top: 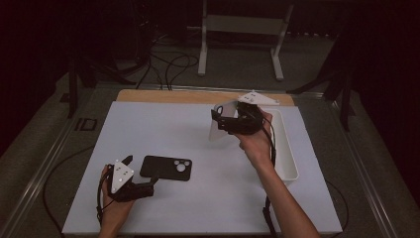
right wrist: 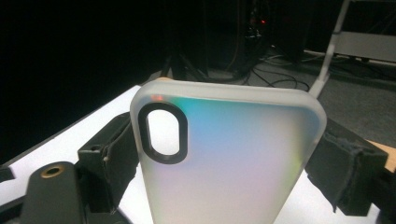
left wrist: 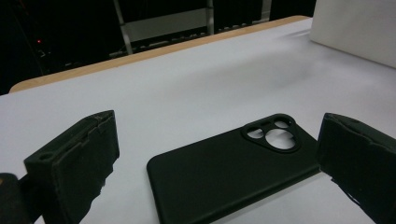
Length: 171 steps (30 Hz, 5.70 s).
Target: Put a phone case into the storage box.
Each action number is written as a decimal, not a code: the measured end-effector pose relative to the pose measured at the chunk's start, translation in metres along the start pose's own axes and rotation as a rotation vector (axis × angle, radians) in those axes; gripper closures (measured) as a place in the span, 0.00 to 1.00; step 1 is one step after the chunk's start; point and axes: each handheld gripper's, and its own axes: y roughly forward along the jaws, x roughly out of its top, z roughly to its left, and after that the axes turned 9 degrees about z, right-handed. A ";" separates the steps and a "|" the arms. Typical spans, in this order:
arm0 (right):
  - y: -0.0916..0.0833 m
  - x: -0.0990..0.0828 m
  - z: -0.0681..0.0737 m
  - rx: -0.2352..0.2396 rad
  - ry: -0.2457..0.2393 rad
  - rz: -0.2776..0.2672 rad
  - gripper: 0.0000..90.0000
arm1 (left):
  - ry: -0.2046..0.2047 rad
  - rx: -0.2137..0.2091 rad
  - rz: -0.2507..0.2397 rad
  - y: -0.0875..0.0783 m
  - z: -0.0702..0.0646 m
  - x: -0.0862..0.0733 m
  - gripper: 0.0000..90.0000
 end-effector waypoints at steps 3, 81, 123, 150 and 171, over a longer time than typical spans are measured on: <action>0.001 0.003 -0.006 -0.013 0.007 0.000 0.19 | 0.004 -0.002 -0.002 0.000 0.000 0.000 0.00; -0.001 0.001 -0.149 -0.385 0.196 0.084 0.18 | 0.003 -0.002 -0.002 0.001 -0.001 -0.001 0.00; 0.038 -0.037 -0.166 -0.403 0.225 0.268 0.18 | 0.004 -0.003 -0.002 0.001 -0.001 -0.001 0.00; 0.051 -0.046 -0.166 -0.412 0.210 0.339 0.15 | 0.010 -0.006 0.002 0.001 -0.002 -0.001 0.00; 0.029 -0.035 -0.151 -0.364 0.196 0.245 0.11 | 0.007 -0.007 0.003 0.001 -0.002 -0.001 0.00</action>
